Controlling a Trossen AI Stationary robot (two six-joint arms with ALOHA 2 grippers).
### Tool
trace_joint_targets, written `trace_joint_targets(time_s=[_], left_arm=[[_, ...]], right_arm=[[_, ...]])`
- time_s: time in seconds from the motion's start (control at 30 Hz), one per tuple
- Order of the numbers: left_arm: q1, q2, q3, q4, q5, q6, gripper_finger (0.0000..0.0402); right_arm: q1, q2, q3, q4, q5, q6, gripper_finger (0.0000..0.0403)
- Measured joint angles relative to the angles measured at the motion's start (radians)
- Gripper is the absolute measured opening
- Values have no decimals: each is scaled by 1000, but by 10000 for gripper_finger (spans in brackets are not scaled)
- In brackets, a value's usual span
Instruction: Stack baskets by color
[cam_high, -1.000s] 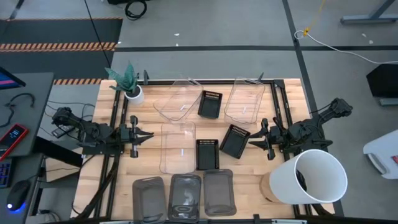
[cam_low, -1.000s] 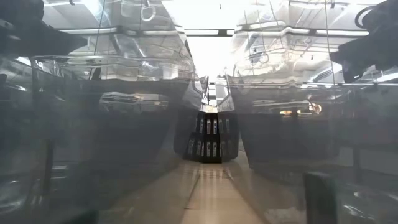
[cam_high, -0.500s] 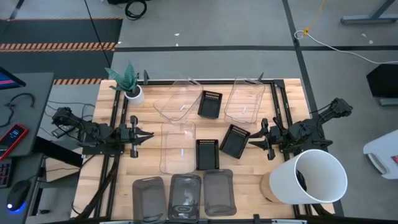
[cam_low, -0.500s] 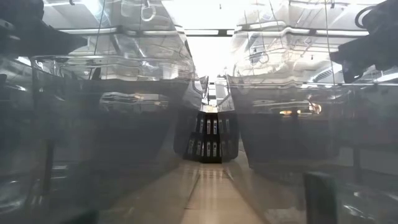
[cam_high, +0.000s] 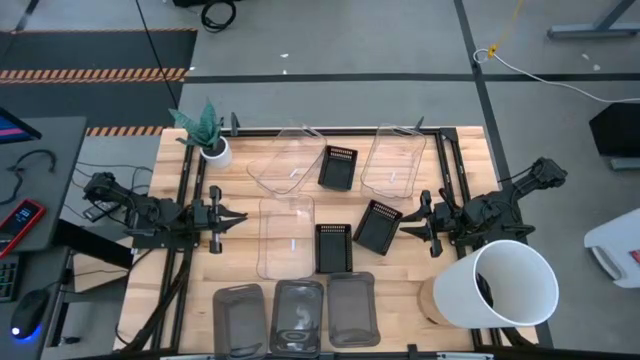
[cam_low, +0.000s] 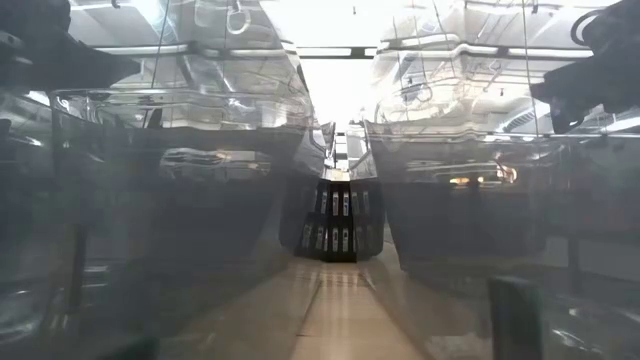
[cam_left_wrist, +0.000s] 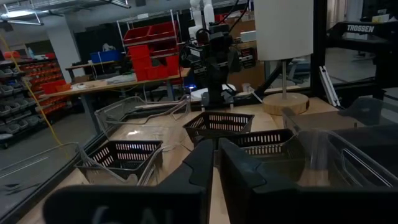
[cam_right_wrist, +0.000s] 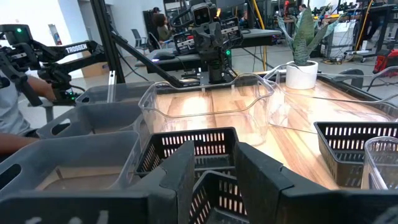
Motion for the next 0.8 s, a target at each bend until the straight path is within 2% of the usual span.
trace_joint_targets(time_s=[0.8], left_arm=[[0, 0, 0, 1, 0, -1, 35]], right_arm=[[0, 0, 0, 0, 0, 0, 119]])
